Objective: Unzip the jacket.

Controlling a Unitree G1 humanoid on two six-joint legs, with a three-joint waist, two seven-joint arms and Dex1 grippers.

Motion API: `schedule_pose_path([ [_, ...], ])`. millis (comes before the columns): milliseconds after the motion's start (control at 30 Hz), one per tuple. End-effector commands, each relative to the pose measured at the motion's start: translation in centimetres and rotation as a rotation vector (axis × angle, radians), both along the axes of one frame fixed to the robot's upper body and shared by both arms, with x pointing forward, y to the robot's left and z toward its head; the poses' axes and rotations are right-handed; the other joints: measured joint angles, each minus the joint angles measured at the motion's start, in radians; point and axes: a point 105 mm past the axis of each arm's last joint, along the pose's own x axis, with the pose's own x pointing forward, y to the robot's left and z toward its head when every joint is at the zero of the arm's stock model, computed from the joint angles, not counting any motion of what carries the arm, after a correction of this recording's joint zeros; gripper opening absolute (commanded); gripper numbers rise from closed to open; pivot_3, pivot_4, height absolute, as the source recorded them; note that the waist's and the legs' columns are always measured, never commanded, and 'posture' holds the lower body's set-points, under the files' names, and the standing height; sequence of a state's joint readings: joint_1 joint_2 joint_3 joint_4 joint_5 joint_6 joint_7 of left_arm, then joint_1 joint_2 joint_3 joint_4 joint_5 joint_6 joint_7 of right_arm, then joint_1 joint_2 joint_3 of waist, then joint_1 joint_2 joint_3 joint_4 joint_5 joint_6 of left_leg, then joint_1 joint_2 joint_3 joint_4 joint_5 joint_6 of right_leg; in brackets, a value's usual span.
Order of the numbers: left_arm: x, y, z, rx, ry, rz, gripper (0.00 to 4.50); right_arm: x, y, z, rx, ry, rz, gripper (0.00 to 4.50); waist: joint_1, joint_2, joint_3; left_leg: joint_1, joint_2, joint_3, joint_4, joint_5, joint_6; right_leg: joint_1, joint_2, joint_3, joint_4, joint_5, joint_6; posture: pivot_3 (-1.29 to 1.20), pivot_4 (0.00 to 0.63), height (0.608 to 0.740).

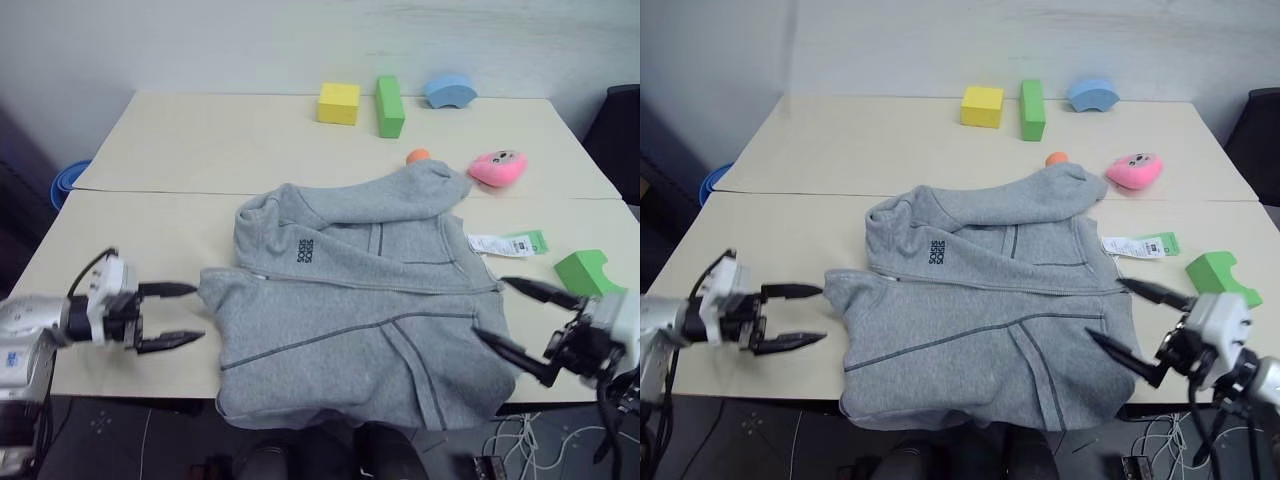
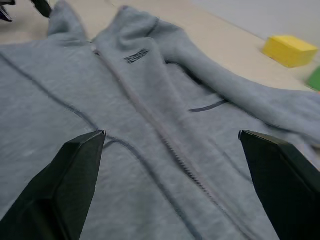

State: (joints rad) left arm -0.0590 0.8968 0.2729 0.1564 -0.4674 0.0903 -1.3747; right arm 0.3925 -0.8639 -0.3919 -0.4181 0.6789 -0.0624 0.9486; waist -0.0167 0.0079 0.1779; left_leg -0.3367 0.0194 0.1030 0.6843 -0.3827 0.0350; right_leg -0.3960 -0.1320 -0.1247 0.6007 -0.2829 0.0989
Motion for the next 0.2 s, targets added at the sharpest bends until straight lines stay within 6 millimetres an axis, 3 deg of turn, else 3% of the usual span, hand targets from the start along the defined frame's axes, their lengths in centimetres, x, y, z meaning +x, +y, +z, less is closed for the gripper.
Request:
schedule_pose_path([
  [33,-1.5,0.3,-0.7,0.096,-0.112,0.034,4.50,-1.1,1.1,-2.0,-0.051,0.009,0.135,4.47,0.005,0.000,0.000,0.000,0.000,0.000,0.000,-0.001,0.000,0.000,0.000,0.000,0.000,0.000,0.000,0.00,0.150,0.740],
  [100,-2.3,0.0,-1.2,0.109,-0.125,0.053,4.50,-1.7,1.0,-3.1,-0.060,0.080,0.184,4.47,0.016,-0.001,0.001,0.000,-0.001,0.001,0.000,-0.002,0.002,0.000,0.000,0.000,0.000,0.000,0.000,0.00,0.150,0.740],
  [200,-2.9,-0.7,-1.1,0.094,-0.136,0.073,4.50,-1.3,0.1,-3.9,-0.094,0.043,0.162,4.47,0.026,-0.001,0.001,0.000,-0.002,0.001,0.000,-0.002,0.003,0.001,-0.001,-0.001,-0.001,0.000,0.000,0.00,0.150,0.740],
])
